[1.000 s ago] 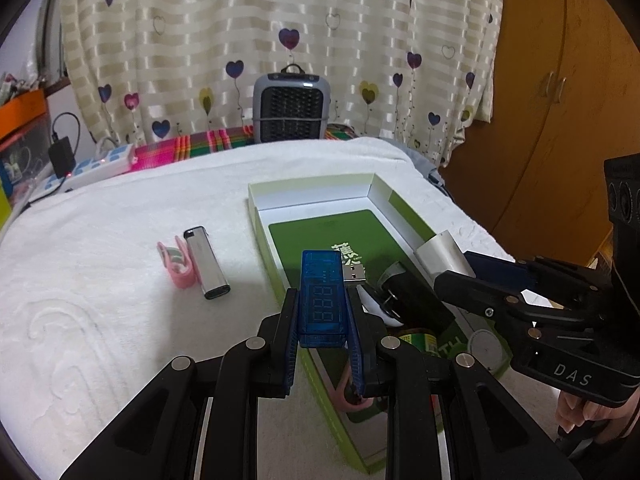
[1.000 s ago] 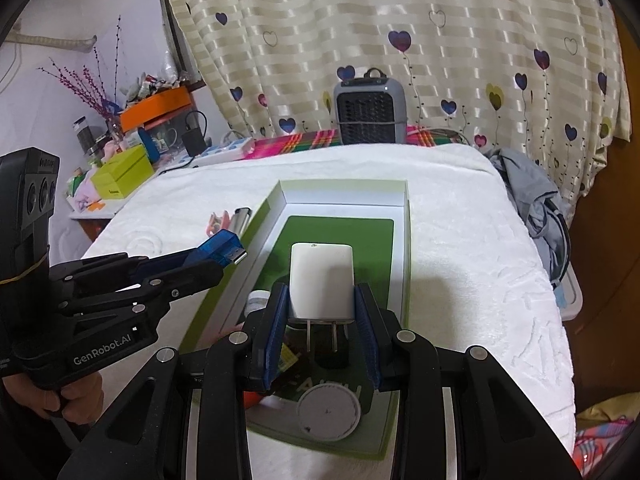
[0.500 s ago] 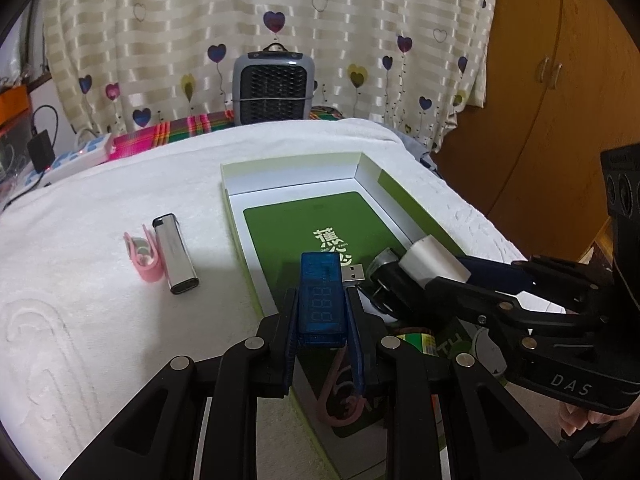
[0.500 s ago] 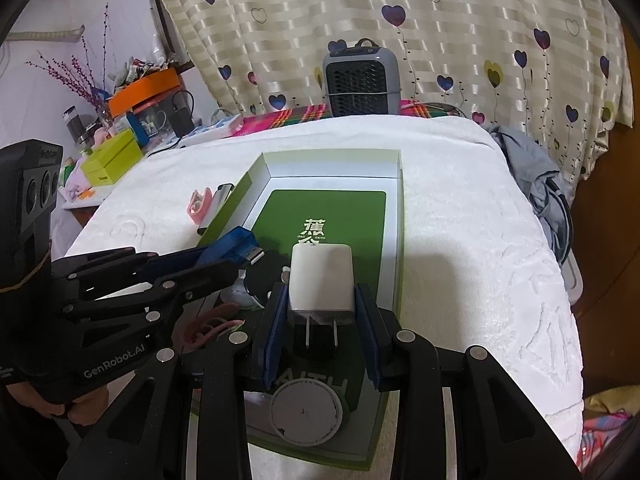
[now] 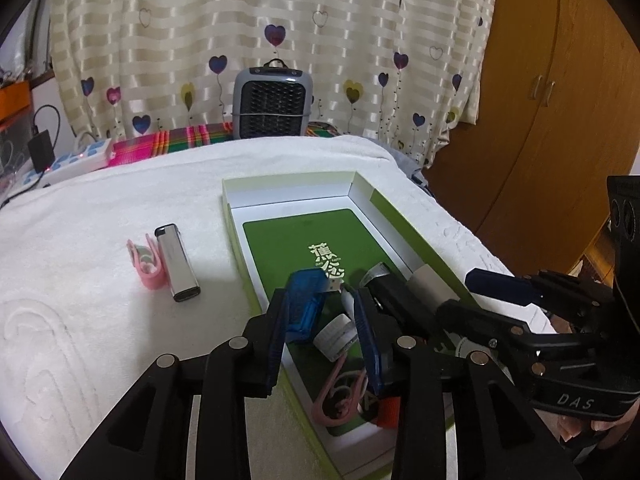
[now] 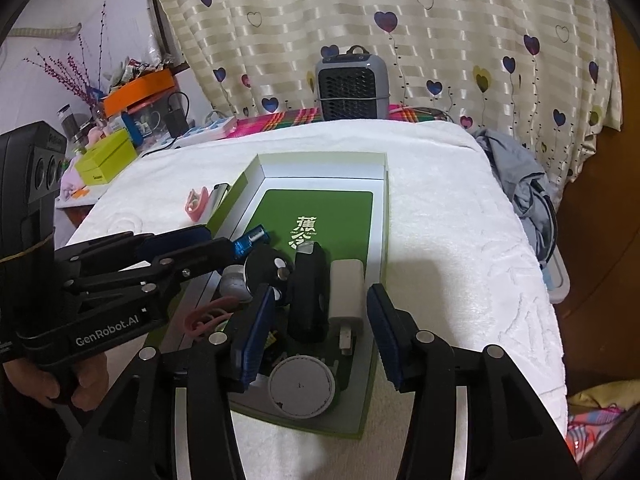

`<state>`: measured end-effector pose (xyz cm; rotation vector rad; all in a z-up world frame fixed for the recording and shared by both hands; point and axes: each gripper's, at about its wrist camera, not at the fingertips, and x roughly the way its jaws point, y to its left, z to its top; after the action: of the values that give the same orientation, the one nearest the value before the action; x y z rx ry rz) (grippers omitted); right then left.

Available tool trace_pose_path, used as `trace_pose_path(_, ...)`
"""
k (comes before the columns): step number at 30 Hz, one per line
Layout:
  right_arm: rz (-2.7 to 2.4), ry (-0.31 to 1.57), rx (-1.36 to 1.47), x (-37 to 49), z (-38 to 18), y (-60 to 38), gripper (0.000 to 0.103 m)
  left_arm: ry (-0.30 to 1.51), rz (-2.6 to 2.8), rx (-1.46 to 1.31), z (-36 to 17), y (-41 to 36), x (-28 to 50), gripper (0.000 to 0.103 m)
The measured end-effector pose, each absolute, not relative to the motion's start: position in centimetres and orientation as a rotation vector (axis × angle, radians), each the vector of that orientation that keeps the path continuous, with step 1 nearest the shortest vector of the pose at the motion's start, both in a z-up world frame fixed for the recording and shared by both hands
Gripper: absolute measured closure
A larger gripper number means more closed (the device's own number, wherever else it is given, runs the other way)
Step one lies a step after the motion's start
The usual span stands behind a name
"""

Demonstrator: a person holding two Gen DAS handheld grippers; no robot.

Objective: Organize rigid objects
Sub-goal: 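Lower both items into the box and open both grippers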

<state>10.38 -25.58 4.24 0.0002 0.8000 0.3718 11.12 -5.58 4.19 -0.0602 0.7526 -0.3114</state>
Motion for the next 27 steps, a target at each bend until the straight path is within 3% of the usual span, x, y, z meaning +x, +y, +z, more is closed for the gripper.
trace_pose_path(27,0.379,0.755,-0.047,7.5,6.4,-22.8,0.053,0.733,-0.261,-0.069,6.0,-2.6,7.4,0.070)
